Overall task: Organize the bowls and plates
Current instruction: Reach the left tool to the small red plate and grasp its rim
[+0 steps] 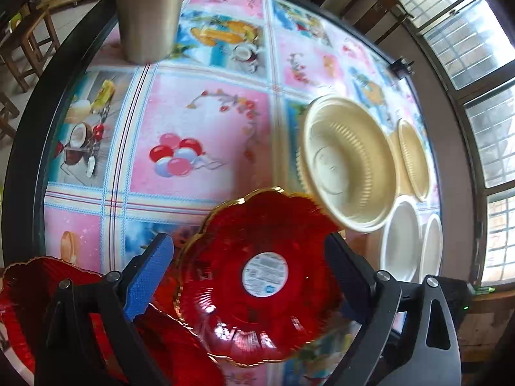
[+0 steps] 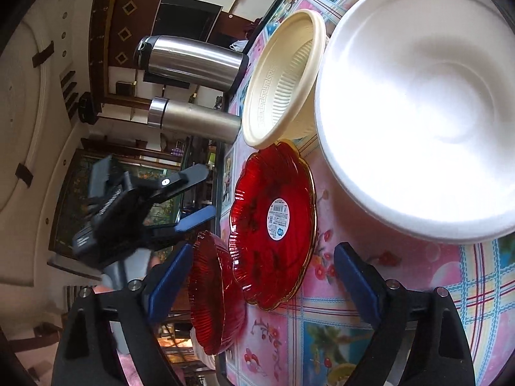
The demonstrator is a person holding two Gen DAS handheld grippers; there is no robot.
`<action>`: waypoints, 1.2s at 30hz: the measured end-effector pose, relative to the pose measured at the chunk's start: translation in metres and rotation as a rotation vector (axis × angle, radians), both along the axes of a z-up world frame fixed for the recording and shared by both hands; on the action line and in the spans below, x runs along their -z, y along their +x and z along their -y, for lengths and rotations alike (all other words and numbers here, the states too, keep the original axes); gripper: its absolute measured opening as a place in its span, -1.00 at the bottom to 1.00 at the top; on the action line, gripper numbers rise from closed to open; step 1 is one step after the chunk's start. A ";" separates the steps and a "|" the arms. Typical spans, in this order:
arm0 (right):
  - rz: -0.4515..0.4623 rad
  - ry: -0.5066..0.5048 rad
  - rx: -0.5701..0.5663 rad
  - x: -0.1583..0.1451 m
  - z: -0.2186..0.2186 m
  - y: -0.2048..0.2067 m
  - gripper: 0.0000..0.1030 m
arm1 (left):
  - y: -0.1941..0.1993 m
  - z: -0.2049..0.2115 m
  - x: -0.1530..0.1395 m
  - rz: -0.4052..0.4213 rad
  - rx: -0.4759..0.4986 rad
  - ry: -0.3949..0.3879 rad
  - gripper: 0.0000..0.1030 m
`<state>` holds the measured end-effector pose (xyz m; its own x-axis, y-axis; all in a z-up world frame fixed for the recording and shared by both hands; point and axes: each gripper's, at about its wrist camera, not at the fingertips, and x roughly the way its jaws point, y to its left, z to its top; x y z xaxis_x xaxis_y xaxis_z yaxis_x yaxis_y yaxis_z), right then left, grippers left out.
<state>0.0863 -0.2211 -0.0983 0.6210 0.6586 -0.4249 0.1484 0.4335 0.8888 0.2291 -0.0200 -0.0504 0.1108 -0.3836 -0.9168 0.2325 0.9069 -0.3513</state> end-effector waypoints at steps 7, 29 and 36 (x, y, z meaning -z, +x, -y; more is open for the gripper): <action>0.013 0.000 -0.008 0.002 0.000 0.001 0.73 | -0.006 0.004 0.019 -0.053 0.055 0.086 -0.11; -0.121 -0.046 0.080 0.029 0.022 -0.016 -0.81 | -0.035 0.039 0.022 0.043 0.182 0.280 -0.64; -0.115 -0.056 0.096 0.026 0.026 -0.015 -0.81 | -0.053 0.050 0.004 0.113 0.188 0.293 -0.71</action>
